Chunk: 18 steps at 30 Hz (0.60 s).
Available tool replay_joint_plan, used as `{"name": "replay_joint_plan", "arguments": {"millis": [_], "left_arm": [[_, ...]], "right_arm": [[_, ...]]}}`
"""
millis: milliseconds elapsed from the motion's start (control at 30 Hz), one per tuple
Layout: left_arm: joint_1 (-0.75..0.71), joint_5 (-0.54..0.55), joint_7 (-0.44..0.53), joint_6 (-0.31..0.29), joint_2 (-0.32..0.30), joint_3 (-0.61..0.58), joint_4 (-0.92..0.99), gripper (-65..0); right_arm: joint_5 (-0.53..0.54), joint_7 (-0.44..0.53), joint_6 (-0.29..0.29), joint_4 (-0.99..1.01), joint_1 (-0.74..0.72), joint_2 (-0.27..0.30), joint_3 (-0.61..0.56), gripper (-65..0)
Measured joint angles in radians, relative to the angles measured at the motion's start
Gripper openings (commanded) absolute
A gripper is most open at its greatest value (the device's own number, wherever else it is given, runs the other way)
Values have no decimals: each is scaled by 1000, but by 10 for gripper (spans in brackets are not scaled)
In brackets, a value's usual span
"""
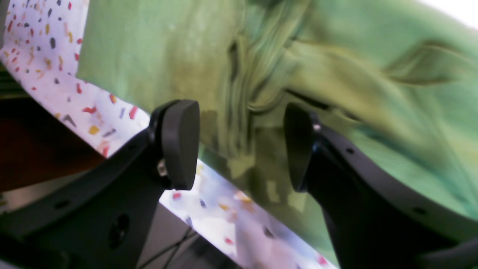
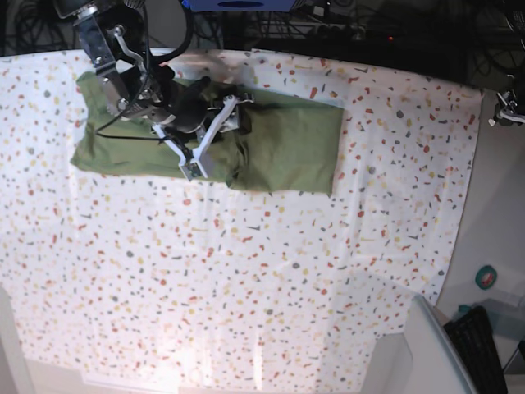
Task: Layout the t-shirt on the table in an organized manner, then fold the t-shirt properly
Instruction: 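Release the strip and press the folded end flat with the right gripper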
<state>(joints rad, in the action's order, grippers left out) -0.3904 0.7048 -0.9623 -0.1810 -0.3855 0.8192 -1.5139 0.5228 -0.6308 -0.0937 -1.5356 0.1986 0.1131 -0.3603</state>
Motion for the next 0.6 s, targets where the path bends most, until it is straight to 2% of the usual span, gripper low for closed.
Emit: {"name": "replay_joint_plan", "arguments": {"millis": [133,167,300,433,600], "left_arm": [[0,-1,0,0,0,0,0,-650],[1,-26,0,-3,1,0,0,-650],[12,-180,3,0,15,2,0,-650],[28,-255,20,-4,51,2,5,-650],[30,-268,56,-3,48,0,25,-650]], "right_arm": [[0,5,0,44,-6,-3,-3,-320],[0,-1,-1,46,-3,0,-3,-356],[0,2,-2,41,0,-2,-2,-650],[2,4,-2,39,5,-9,-1,-650],[52,0,-3,-17,56,-15,0,-650]]}}
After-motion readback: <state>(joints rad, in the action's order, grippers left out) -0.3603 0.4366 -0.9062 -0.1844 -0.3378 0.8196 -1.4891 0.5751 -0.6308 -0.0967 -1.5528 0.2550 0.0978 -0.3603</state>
